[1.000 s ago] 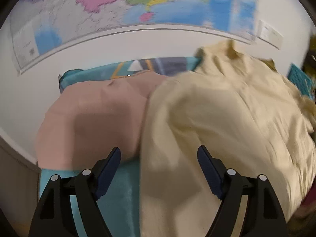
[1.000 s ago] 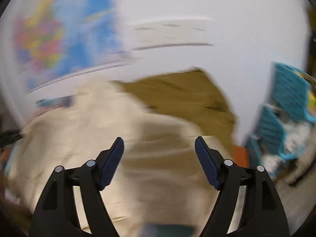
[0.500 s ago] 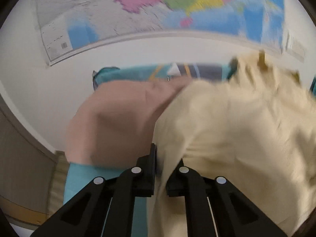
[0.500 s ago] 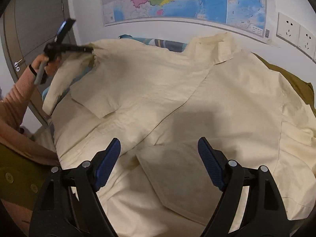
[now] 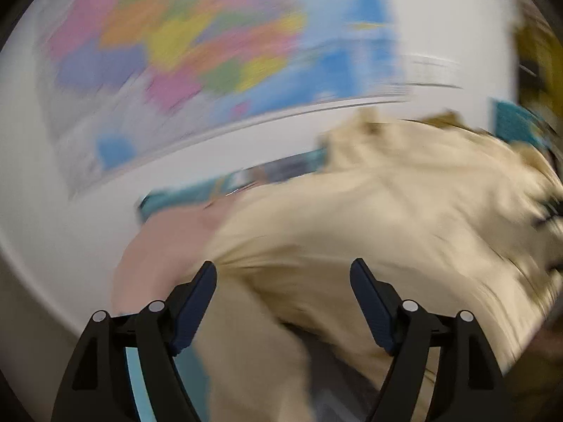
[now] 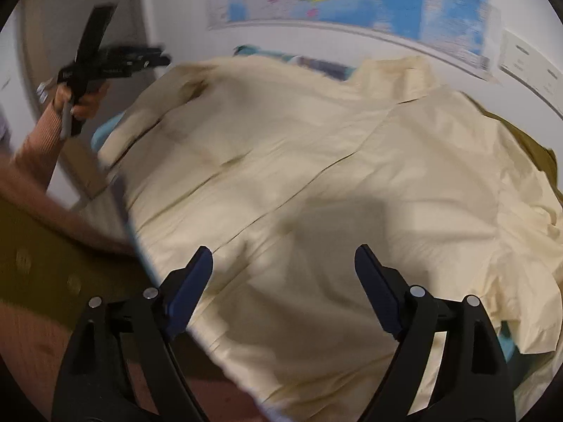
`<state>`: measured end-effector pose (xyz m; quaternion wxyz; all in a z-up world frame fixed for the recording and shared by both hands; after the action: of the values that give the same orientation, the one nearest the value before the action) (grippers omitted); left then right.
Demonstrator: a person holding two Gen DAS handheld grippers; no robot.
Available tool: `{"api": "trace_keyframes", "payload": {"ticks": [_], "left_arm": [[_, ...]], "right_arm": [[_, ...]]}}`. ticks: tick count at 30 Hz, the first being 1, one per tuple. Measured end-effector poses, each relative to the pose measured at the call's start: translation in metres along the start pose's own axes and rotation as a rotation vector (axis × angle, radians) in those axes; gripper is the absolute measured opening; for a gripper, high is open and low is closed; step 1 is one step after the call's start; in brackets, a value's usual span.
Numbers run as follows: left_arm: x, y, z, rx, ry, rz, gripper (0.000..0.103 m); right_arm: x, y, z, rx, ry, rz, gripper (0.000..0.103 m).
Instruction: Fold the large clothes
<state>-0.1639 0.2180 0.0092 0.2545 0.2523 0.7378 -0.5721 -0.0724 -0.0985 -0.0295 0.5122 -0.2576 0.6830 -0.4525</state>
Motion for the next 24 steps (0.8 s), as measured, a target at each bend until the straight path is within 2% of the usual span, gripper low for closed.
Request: {"api": "trace_keyframes", "payload": {"ticks": [1,5,6,7,8,9,11,13,16,18,21,23,24], "left_arm": [[0.008,-0.005,0.026,0.082,0.061,0.002,0.078],[0.033,-0.008,0.102,0.271,0.244,-0.012,0.078],[0.04,-0.01,0.109,0.293,0.276,-0.012,0.078],[0.045,-0.01,0.122,0.324,0.311,-0.009,0.078],[0.051,-0.011,0.135,0.356,0.355,-0.007,0.079],[0.057,-0.008,0.145,0.348,0.395,-0.011,0.079],[0.064,0.003,0.156,0.333,0.437,-0.045,0.079],[0.068,0.009,0.163,0.358,0.455,-0.075,0.079],[0.064,0.018,0.164,0.302,0.459,-0.064,0.081],[0.056,0.032,0.154,0.253,0.397,-0.083,0.079],[0.044,0.051,0.138,0.27,0.299,-0.119,0.08],[0.042,0.065,0.132,0.233,0.255,-0.157,0.08],[0.041,0.072,0.128,0.232,0.229,-0.178,0.081]], "right_arm": [[0.005,0.002,-0.009,0.002,-0.036,-0.017,0.083],[0.025,0.01,-0.042,0.049,-0.197,-0.083,0.083],[0.029,0.013,-0.047,0.081,-0.227,-0.093,0.081],[0.03,0.018,-0.048,0.136,-0.237,-0.105,0.07],[0.03,0.022,-0.045,0.167,-0.232,-0.115,0.069],[0.028,0.024,-0.043,0.16,-0.209,-0.117,0.067],[0.022,0.02,-0.039,0.152,-0.174,-0.065,0.053],[0.013,0.011,-0.028,0.143,-0.108,-0.015,0.038],[-0.001,0.002,0.001,0.136,0.03,0.064,0.029],[-0.008,0.007,0.014,0.152,0.076,0.065,0.032],[-0.008,0.031,0.018,0.157,0.063,0.006,0.032],[-0.006,0.036,0.016,0.158,0.057,-0.004,0.035],[-0.004,0.032,0.013,0.149,0.057,0.006,0.04]]}}
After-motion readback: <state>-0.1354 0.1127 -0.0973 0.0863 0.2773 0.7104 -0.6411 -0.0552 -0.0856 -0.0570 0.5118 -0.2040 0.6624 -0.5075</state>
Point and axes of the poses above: each gripper's, at about its wrist camera, not at the fingertips, and y roughly the way its jaws point, z to its right, x to its underside, the point moved 4 cm from there along y, roughly the way its jaws point, and after that the axes turned 12 degrees about -z, right-handed, at the moved point
